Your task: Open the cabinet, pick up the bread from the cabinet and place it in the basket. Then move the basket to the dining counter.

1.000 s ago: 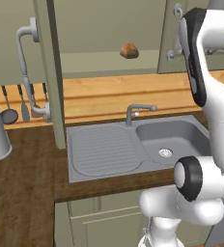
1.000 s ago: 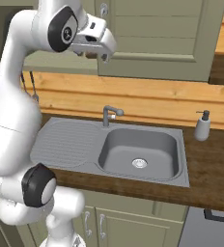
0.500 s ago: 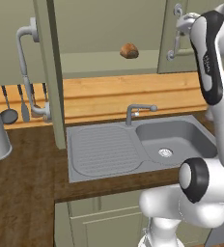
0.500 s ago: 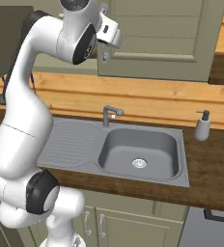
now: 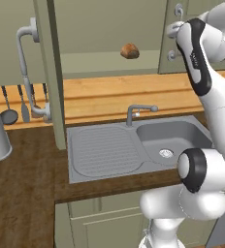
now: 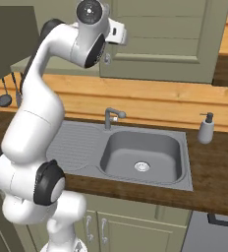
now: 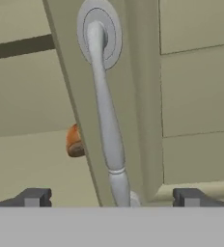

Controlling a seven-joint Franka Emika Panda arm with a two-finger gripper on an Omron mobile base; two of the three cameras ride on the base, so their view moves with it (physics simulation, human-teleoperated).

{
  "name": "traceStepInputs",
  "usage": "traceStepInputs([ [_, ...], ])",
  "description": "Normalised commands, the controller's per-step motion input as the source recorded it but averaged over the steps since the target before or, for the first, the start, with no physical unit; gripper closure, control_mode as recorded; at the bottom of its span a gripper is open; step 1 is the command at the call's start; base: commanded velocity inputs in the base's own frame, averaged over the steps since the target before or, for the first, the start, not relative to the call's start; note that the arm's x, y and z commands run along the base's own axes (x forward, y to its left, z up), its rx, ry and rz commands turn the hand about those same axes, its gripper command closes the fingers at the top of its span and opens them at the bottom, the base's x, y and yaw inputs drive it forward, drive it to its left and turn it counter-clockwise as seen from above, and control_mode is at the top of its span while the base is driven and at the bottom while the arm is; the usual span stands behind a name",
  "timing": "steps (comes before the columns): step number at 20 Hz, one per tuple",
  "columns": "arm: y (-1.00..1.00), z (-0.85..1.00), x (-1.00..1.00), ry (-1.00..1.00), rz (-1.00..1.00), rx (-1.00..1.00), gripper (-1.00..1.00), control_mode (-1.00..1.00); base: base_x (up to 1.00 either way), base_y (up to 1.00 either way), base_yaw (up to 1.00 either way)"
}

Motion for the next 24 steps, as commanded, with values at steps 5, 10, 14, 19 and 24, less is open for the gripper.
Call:
traceStepInputs([
  [5, -0.02, 0.03, 0.62, 0.00, 0.00, -0.12, -1.00, -1.00, 0.00, 0.00, 0.00],
  [10, -0.16, -0.07, 0.56, -0.09, 0.00, -0.05, -1.00, -1.00, 0.00, 0.00, 0.00],
  [14, -0.02, -0.01, 0.08, -0.03, 0.01, 0.00, 1.00, -1.00, 0.00, 0.00, 0.00],
  [19, 0.00, -0.04, 0.08, -0.02, 0.00, 0.00, 1.00, -1.00, 0.00, 0.00, 0.00],
  [24, -0.02, -0.08, 0.03, -0.05, 0.00, 0.00, 1.00, -1.00, 0.00, 0.00, 0.00],
])
